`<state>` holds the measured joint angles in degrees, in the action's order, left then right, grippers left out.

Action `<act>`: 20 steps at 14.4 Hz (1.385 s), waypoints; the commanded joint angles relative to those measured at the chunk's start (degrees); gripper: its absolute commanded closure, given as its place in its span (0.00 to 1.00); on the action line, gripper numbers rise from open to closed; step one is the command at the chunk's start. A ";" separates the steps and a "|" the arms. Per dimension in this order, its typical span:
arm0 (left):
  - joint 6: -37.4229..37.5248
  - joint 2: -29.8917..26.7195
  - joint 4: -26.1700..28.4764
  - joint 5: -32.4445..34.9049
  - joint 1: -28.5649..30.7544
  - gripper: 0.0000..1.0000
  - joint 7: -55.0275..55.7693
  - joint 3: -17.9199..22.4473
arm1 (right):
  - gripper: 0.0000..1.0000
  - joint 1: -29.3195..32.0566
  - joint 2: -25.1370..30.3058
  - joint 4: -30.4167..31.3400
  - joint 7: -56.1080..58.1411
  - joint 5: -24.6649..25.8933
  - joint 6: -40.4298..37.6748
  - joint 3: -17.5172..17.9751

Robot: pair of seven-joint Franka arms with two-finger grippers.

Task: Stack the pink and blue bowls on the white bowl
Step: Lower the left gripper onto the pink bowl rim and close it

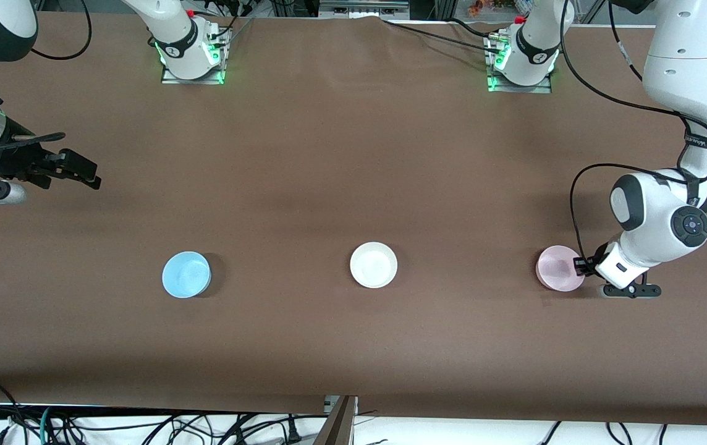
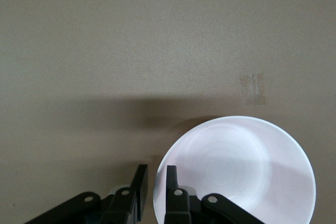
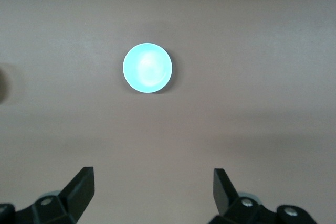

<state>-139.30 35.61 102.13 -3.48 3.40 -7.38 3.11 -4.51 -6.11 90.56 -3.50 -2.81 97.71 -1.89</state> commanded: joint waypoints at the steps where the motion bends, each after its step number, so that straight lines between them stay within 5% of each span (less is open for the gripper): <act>1: 0.17 -1.69 0.96 -1.44 0.38 0.81 -2.02 -0.30 | 0.00 0.20 0.67 -0.12 0.68 -0.09 -0.59 0.31; 4: 0.26 -1.60 1.05 -1.44 0.38 0.85 -2.02 -0.30 | 0.00 0.20 0.67 -0.12 0.68 -0.17 -0.50 0.31; 7: 0.17 -1.42 0.96 -1.44 0.38 1.00 -2.02 -0.30 | 0.00 0.20 0.67 -0.12 0.60 -0.09 -0.24 0.31; 16: 1.04 -3.79 -0.70 -1.96 -0.32 1.00 1.39 -2.84 | 0.00 0.20 0.58 -0.12 0.60 -0.09 -0.06 0.31; 20: 14.03 -6.43 -8.34 -8.37 -0.49 1.00 7.18 -5.13 | 0.00 0.20 0.58 -0.12 0.60 -0.18 -0.15 0.31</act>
<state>-131.78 31.26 97.40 -9.15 3.04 -3.40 -1.32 -4.51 -6.11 90.55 -3.50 -2.81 97.72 -1.82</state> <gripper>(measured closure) 0.974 0.000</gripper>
